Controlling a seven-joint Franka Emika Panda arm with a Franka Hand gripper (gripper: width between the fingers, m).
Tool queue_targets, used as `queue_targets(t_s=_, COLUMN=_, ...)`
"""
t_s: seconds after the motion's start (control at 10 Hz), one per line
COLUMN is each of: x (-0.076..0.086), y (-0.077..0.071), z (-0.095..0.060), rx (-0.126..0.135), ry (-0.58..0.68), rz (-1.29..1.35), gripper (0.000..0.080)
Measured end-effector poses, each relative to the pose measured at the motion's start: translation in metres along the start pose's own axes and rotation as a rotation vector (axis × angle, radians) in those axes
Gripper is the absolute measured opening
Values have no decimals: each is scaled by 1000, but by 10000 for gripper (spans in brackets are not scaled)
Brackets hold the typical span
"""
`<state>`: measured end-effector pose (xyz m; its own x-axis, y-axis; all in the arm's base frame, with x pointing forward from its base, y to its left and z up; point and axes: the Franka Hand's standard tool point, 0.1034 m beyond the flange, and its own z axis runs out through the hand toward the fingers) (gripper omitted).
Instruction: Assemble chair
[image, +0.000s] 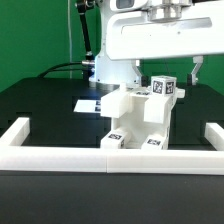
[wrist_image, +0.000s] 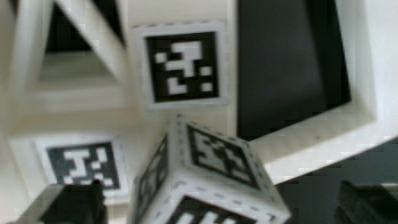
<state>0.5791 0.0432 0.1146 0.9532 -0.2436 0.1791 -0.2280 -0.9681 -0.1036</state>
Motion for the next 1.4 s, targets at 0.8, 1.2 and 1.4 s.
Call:
queue_targets(t_s=0.8, x=1, y=5, z=0, rx=-18, ry=-4, rz=-560, gripper=649)
queue_targets(t_s=1.2, x=0, y=5, z=1, rx=-19, ry=-5, rz=-555, gripper=286)
queue_targets(t_s=1.4, x=0, y=5, z=1, rx=-18, ry=-5, rz=-501, gripper=286)
